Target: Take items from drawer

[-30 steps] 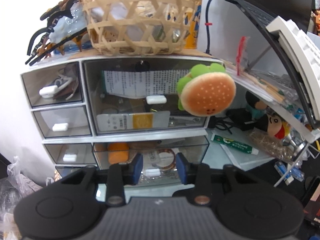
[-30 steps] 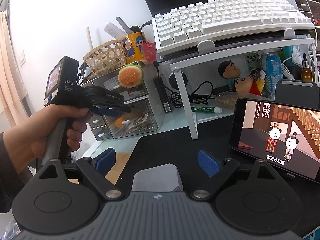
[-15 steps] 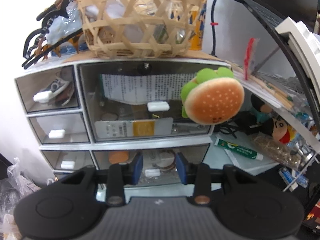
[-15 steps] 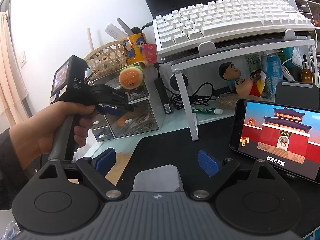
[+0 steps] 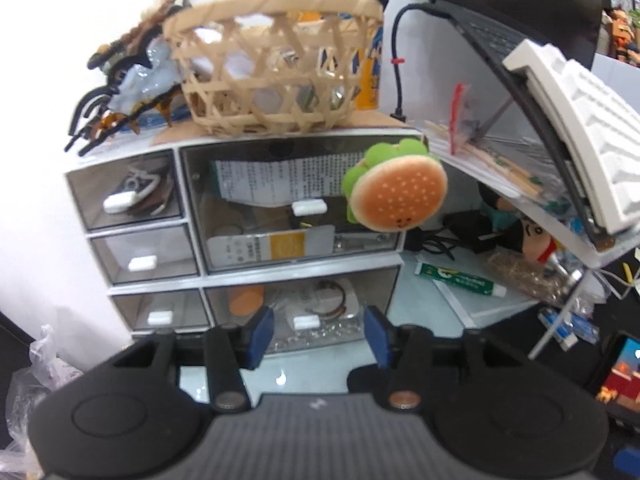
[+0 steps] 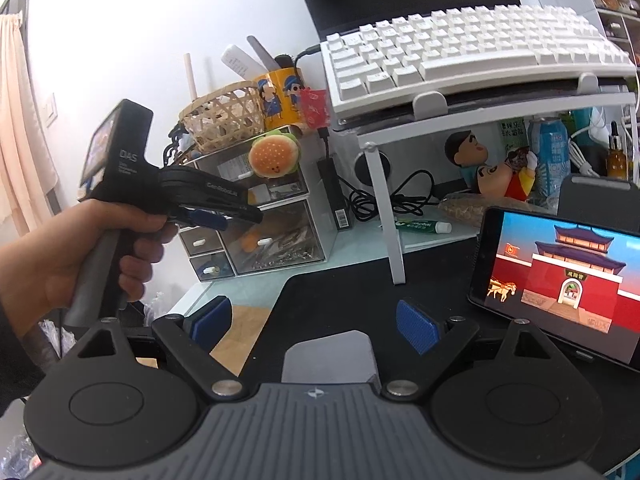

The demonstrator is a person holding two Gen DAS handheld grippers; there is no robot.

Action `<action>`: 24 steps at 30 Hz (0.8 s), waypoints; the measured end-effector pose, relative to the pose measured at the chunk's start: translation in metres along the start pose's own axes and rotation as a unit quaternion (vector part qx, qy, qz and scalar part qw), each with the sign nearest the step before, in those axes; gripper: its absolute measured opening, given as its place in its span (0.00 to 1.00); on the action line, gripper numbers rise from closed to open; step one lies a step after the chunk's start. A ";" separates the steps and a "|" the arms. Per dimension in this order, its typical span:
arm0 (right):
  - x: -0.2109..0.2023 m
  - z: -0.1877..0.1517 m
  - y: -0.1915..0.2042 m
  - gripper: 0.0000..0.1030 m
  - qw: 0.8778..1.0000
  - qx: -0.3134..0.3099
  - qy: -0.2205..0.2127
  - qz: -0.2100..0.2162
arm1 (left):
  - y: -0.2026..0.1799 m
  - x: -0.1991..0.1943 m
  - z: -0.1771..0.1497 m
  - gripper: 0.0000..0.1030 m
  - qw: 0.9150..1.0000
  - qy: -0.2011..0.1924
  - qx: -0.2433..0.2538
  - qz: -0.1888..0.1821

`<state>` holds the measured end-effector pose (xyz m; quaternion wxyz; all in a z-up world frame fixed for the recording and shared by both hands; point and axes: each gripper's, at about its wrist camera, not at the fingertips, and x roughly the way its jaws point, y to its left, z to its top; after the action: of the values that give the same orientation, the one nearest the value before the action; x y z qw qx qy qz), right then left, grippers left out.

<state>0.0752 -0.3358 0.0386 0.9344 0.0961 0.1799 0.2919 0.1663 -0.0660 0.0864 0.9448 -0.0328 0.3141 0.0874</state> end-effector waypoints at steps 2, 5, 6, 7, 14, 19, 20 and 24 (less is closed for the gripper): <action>0.000 0.001 0.005 0.90 1.000 -0.001 0.002 -0.007 | 0.002 -0.014 -0.001 0.60 1.000 -0.004 0.001 -0.006; -0.001 0.001 0.016 0.92 1.000 -0.006 0.004 -0.016 | 0.007 -0.034 -0.007 0.67 1.000 -0.011 0.007 -0.013; -0.003 0.001 0.020 0.94 1.000 -0.007 0.005 -0.017 | 0.009 -0.040 -0.010 0.70 1.000 -0.014 0.009 -0.016; -0.005 0.000 0.025 0.97 1.000 -0.009 0.003 -0.015 | 0.011 -0.048 -0.012 0.73 1.000 -0.017 0.010 -0.017; -0.015 -0.003 0.057 1.00 0.999 -0.032 0.004 -0.037 | 0.021 -0.091 -0.034 0.86 0.999 -0.032 0.002 -0.036; -0.015 -0.003 0.071 1.00 0.995 -0.015 0.027 -0.099 | 0.024 -0.121 -0.052 0.94 0.998 -0.047 0.008 -0.051; -0.017 -0.002 0.073 1.00 0.994 -0.012 0.027 -0.102 | 0.025 -0.127 -0.055 0.95 0.997 -0.048 0.008 -0.054; -0.023 -0.004 0.089 1.00 0.993 -0.024 0.024 -0.112 | 0.029 -0.147 -0.066 0.98 0.996 -0.055 0.006 -0.066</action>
<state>0.0103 -0.2769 0.0663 0.9586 0.0463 0.2050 0.1923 0.0061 -0.0661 0.1214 0.9645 -0.0426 0.2595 0.0246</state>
